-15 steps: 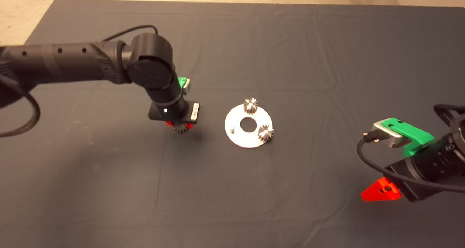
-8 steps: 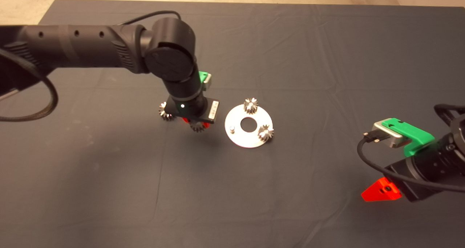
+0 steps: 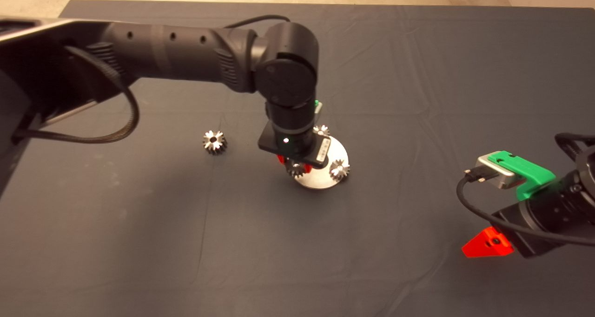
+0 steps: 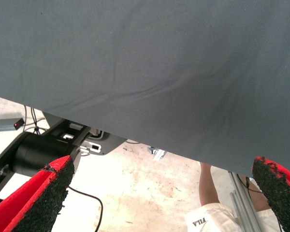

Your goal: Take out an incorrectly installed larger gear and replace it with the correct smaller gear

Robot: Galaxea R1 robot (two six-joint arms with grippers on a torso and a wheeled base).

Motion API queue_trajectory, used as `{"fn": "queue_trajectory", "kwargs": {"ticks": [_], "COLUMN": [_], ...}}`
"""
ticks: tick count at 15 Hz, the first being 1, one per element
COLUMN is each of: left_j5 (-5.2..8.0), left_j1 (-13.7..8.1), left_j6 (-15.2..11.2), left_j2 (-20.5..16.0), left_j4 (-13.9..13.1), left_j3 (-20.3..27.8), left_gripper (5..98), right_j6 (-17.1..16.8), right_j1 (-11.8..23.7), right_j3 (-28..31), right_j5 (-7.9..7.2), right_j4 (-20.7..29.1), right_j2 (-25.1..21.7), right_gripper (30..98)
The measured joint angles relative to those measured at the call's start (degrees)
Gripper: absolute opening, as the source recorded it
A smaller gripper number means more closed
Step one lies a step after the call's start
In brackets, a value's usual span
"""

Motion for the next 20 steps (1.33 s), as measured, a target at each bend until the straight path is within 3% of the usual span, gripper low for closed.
{"fn": "queue_trajectory", "kwargs": {"ticks": [9,20], "left_j5": [0.04,0.02], "left_j1": [0.0,0.0], "left_j6": [0.0,0.0], "left_j2": [3.1,3.2], "left_j4": [-2.1,-3.5], "left_j3": [-10.7,-11.1], "left_gripper": [37.8,37.8], "right_j6": [0.0,0.0], "right_j1": [0.0,0.0], "right_j3": [0.0,0.0], "right_j5": [-0.02,0.0], "right_j4": [0.0,0.0], "right_j2": [0.0,0.0], "right_gripper": [97.7,97.7]}}
